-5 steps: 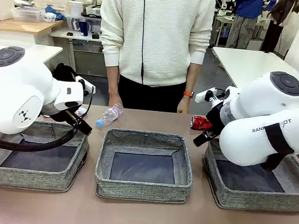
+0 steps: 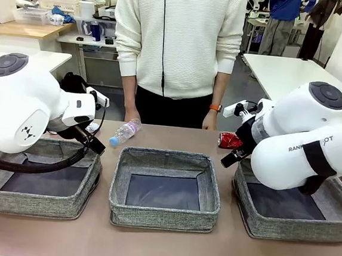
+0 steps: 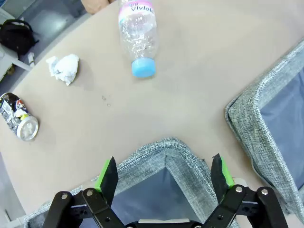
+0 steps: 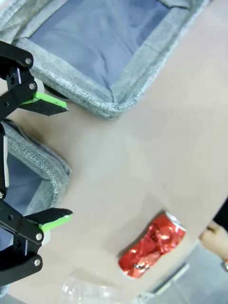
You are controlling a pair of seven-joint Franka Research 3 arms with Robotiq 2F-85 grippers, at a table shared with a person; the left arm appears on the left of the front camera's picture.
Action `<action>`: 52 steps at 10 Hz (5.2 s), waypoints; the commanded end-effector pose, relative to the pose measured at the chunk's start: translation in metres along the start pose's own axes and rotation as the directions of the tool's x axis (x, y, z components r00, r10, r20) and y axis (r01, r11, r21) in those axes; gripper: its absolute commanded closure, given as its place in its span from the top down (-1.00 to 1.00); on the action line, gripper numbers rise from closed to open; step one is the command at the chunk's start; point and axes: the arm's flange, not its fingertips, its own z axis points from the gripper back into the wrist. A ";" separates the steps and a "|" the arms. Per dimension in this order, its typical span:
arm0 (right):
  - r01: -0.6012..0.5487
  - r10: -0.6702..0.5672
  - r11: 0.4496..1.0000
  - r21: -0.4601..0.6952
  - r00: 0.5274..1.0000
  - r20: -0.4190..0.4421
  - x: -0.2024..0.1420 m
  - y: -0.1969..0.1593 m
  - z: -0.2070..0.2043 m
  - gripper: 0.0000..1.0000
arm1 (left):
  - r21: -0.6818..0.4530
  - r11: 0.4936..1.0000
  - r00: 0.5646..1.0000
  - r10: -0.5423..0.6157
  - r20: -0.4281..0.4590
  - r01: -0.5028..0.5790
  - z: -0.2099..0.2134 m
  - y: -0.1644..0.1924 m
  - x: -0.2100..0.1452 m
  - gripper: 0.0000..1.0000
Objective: Sort the waste into the appropriate baskets.
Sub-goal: Pick up the waste item pointed out by the person.
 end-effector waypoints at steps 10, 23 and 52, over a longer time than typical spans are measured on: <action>-0.145 0.143 0.989 -0.004 0.972 0.185 -0.020 0.015 0.181 1.00 | -0.068 0.986 0.981 -0.143 0.128 0.152 0.148 0.029 -0.007 1.00; 0.213 -0.578 0.682 0.700 0.743 0.338 -0.162 -0.103 0.220 1.00 | -0.803 0.540 0.855 0.513 0.078 -0.251 0.153 0.232 -0.100 1.00; 0.391 -0.760 0.507 0.768 0.624 0.183 -0.220 -0.215 0.233 1.00 | -0.761 0.555 0.834 0.550 0.031 -0.337 0.104 0.235 -0.100 1.00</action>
